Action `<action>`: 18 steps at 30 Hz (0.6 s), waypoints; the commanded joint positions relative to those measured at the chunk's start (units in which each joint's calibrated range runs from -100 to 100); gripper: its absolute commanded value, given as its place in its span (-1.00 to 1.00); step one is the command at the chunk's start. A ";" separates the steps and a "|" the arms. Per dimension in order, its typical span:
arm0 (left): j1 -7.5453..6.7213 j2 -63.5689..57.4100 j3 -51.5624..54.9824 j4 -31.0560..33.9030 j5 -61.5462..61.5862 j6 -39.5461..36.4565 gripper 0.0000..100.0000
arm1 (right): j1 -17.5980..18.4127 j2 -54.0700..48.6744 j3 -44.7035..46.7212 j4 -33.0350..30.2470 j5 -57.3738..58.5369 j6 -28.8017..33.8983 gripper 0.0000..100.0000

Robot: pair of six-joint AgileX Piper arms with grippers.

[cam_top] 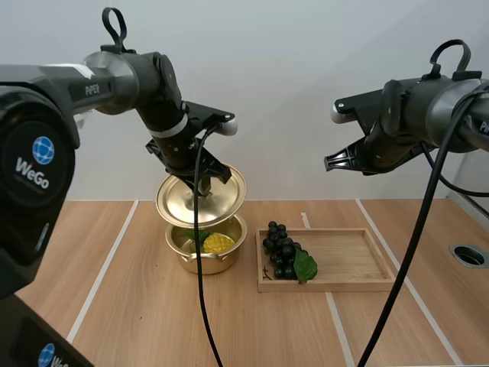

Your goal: Open the pot, put the pineapple inside, and close it

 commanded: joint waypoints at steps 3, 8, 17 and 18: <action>0.13 2.29 2.96 -1.27 -7.74 -0.27 -1.00 | -0.30 -0.21 1.07 -0.09 -4.30 0.46 -1.00; 0.13 5.35 3.11 -1.35 -8.93 -0.27 -1.00 | -0.30 1.61 1.21 0.05 -5.04 0.46 -1.00; 0.13 9.59 3.11 -1.35 -10.48 0.19 -1.00 | -0.30 4.27 1.21 0.28 -5.24 0.46 -1.00; 0.13 10.04 3.11 -1.35 -10.48 0.44 -1.00 | -0.30 4.25 1.21 0.43 -5.24 0.46 -1.00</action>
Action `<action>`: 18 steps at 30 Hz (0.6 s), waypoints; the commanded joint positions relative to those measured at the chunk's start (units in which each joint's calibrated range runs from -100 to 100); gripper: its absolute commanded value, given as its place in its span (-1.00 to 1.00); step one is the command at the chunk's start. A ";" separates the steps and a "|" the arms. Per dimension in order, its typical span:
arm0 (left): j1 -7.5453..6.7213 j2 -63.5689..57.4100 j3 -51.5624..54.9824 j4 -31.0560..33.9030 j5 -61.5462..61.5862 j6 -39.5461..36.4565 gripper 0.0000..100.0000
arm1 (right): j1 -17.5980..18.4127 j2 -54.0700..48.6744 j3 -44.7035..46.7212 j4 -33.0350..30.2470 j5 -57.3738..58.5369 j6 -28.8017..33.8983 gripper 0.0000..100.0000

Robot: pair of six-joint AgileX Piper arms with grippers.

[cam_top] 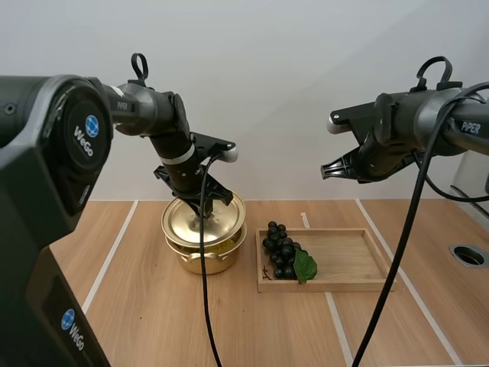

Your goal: Open the pot, put the pineapple inside, and close it

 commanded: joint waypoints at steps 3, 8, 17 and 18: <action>0.13 2.04 0.16 -0.81 -0.85 0.57 -1.00 | -0.30 -0.03 0.15 0.33 -1.77 0.45 -1.00; 0.13 3.92 0.16 -0.81 -1.79 0.65 -1.00 | -0.30 -0.03 0.15 0.65 -1.97 0.45 -1.00; 0.13 4.19 0.16 -0.81 -3.44 0.97 -1.00 | -0.30 -0.03 1.96 0.90 -3.84 0.45 -1.00; 0.13 4.19 0.16 -0.81 -3.44 1.09 -1.00 | -0.30 -0.03 2.47 0.90 -4.86 0.45 -1.00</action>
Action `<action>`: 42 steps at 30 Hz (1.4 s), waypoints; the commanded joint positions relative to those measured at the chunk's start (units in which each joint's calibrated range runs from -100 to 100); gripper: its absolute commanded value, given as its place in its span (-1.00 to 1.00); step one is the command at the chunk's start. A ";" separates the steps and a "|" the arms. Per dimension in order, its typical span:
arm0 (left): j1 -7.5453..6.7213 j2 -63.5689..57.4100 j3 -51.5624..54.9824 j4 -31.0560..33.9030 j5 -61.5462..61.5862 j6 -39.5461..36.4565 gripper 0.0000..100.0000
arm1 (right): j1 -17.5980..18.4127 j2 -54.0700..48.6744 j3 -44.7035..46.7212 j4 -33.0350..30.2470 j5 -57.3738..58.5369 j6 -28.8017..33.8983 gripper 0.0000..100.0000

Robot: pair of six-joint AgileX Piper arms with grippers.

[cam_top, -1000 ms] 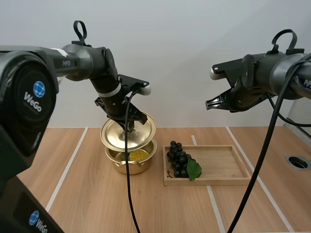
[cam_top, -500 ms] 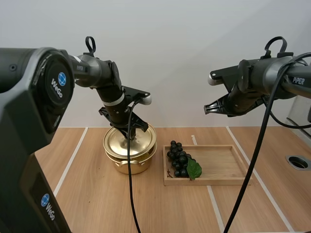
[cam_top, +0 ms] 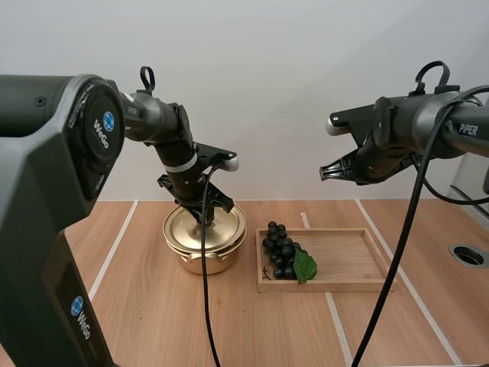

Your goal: Open the pot, put the pineapple inside, and close it

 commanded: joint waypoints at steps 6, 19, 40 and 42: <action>0.13 0.23 0.16 -0.60 -1.91 0.75 -1.00 | -0.30 -0.29 3.04 0.37 -4.38 0.45 -1.00; 0.13 0.23 0.16 -0.60 -1.91 1.10 -0.43 | -0.30 -0.29 3.05 0.37 -4.20 0.45 -1.00; 0.13 -2.62 -4.46 0.37 -0.42 3.29 1.00 | -0.30 -0.29 3.05 0.14 -3.53 0.45 -1.00; 0.13 -4.72 -7.28 0.95 2.40 3.18 1.00 | -0.30 -0.29 3.05 0.14 -3.53 0.45 -1.00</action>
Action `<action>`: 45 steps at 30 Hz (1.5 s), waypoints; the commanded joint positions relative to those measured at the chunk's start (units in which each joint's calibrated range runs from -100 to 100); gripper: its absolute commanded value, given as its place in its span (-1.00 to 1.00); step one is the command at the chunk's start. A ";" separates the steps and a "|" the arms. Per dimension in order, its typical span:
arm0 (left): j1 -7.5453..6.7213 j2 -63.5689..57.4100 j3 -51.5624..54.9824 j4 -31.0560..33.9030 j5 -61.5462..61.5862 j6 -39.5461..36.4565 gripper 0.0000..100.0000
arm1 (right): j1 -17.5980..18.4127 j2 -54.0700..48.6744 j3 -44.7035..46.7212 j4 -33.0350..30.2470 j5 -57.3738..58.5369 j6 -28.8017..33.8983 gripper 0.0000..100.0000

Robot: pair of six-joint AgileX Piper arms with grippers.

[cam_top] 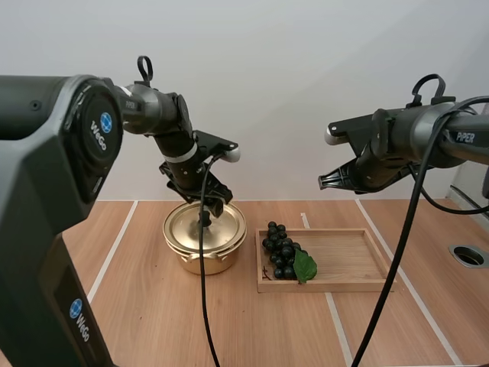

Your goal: Open the pot, put the pineapple inside, and close it

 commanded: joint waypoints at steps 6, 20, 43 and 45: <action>0.13 -12.90 -12.09 1.55 7.54 -2.57 1.00 | -0.30 -0.73 0.10 0.12 -1.64 0.45 -1.00; 0.13 -38.86 -19.23 3.11 4.03 -4.65 -0.26 | -0.30 -17.05 0.10 1.25 -8.77 0.45 -1.00; 0.42 -77.99 -0.73 4.51 4.96 -9.96 -1.00 | -0.30 -57.65 0.10 5.36 0.42 -5.09 -1.00; 0.90 -81.35 2.29 4.72 4.71 -9.96 -1.00 | -0.22 -60.71 0.10 7.14 0.42 -5.18 -1.00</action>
